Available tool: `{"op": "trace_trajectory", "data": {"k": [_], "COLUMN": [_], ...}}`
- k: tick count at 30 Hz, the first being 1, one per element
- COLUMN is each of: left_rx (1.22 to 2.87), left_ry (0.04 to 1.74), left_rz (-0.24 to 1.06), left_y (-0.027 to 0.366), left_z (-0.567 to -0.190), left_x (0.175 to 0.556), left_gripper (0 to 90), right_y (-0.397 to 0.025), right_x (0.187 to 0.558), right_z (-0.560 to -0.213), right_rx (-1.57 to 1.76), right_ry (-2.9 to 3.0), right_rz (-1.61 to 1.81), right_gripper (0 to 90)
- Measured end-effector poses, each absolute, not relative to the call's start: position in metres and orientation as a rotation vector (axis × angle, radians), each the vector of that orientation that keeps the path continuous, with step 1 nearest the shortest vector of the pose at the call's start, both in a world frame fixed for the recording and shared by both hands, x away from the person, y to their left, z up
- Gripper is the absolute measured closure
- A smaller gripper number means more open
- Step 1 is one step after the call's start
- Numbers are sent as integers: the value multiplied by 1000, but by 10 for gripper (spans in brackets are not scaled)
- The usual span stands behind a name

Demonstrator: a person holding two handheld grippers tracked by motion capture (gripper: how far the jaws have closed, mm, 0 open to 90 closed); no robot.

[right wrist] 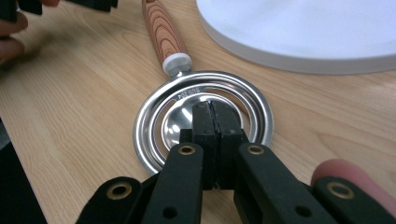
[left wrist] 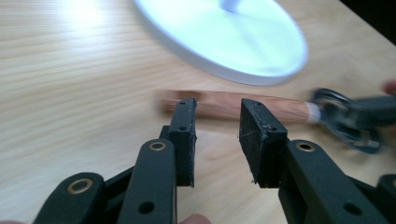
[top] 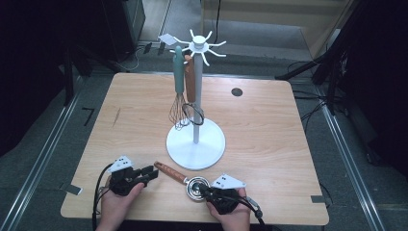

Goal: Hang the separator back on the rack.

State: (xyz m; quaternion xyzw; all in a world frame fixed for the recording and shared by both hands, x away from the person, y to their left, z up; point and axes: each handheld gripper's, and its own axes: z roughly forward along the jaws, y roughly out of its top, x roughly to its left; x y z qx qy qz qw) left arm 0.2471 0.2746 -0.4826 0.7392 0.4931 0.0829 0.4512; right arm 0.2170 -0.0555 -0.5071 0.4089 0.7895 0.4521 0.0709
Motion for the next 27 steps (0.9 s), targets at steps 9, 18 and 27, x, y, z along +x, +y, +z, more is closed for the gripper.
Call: {"op": "trace_trajectory", "data": {"k": [9,18,27], "left_rx": [1851,1864,1881], "left_ry": [1243,1227,1203], "left_rz": [229,227,223], "left_y": [276,270,258], "left_z": [-487,-487,-488], "left_x": [252,259,262], "left_gripper": [781,797,797], "right_y": [-70,-86,-101], "right_x": [210,207,200], "right_z": [-507,-508,-507], "right_rx": [1222,1254,1276], "right_ry": [2382,2355,2351], "right_rz": [1350,1344,1333], "right_gripper": [873,863,824]}}
